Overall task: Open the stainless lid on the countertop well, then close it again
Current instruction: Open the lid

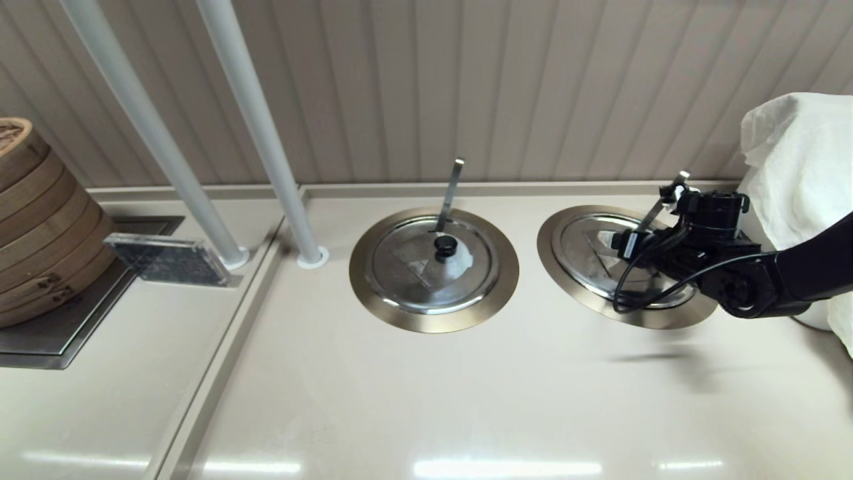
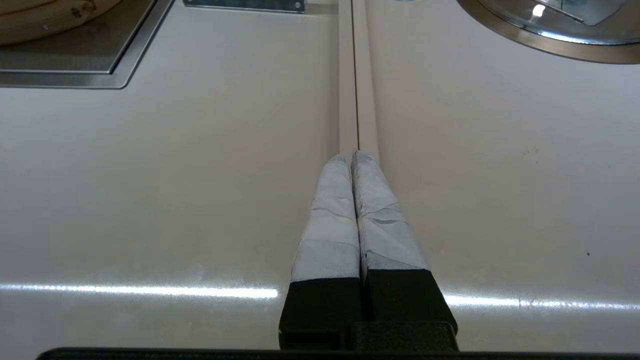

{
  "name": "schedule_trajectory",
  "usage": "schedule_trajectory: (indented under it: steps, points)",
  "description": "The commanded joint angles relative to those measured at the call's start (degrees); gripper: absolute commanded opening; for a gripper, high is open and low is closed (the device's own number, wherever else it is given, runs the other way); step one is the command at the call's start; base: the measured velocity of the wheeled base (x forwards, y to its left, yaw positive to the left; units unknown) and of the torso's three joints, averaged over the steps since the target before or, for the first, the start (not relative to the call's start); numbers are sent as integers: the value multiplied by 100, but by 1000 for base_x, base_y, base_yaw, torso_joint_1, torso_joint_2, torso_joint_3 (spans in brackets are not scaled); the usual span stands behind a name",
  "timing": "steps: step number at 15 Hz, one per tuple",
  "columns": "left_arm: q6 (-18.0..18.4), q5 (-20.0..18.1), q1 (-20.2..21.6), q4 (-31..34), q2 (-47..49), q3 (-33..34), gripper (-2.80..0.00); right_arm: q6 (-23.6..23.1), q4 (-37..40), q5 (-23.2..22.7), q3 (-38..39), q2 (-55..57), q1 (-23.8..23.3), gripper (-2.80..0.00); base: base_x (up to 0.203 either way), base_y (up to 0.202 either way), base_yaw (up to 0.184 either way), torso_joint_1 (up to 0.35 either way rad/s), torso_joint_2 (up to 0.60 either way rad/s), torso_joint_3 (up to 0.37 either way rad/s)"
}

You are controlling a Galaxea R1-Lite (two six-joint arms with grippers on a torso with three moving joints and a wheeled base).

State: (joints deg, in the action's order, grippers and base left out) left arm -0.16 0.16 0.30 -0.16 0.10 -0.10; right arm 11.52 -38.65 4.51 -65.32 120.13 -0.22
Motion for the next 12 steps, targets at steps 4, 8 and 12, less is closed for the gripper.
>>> schedule_trajectory:
  steps: [4, 8, 12]
  points:
    - [-2, 2, 5, -2, -1, 1, -280, -1, -234, 10, -3, 186, 4, 0, 0, 0, 0, 0, 0, 0]
    - [-2, 2, 5, -2, -1, 1, -280, -65, -1024, -2, 220, 317, -1, 0, 0, 0, 0, 0, 0, 0]
    - [-2, 2, 5, -2, -1, 1, -280, -352, -1962, 15, 379, 661, -40, 0, 0, 0, 0, 0, 0, 0]
